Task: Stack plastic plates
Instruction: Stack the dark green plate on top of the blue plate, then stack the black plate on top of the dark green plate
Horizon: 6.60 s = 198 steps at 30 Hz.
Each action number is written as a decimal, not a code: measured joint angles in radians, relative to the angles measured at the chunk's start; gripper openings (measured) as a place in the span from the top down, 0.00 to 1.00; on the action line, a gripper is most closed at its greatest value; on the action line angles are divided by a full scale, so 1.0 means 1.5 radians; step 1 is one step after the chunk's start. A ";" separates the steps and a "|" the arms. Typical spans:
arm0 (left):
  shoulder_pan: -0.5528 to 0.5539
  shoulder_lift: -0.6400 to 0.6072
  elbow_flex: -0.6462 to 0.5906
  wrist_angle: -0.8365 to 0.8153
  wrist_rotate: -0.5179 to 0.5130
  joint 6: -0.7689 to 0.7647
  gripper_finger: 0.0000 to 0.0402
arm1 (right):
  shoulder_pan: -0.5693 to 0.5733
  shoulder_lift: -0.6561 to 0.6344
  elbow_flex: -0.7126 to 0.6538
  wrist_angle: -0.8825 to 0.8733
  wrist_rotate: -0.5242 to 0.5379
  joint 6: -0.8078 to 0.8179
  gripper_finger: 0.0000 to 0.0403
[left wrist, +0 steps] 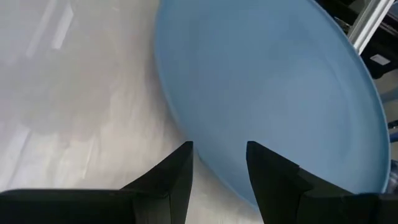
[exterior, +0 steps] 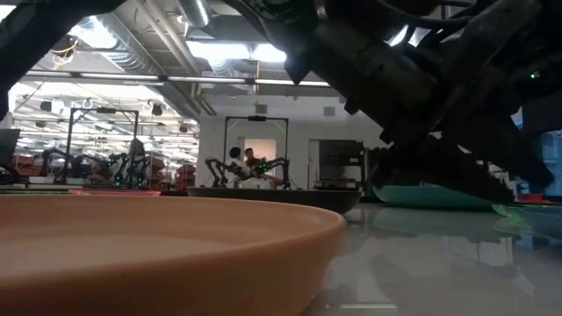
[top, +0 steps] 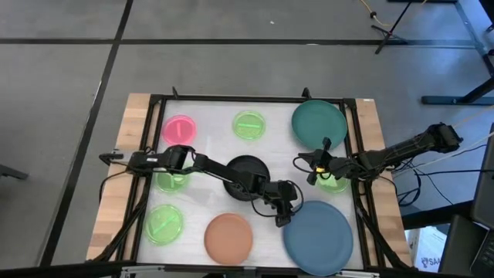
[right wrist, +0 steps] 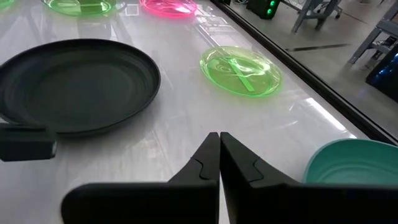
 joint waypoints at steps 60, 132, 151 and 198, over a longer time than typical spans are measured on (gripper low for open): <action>0.277 -0.030 0.009 0.093 -0.075 0.531 0.55 | 0.000 -0.204 0.127 -0.231 0.110 -0.152 1.00; 0.001 0.058 0.278 -0.237 -0.204 0.604 0.99 | 0.276 -0.195 0.190 -0.218 0.151 -0.122 1.00; -0.105 0.090 0.278 -0.119 0.084 0.538 0.99 | 0.310 -0.092 0.191 -0.058 0.170 -0.181 1.00; -0.148 -0.045 0.310 -0.522 -0.037 0.383 0.71 | 0.310 -0.047 0.190 -0.055 0.114 -0.157 1.00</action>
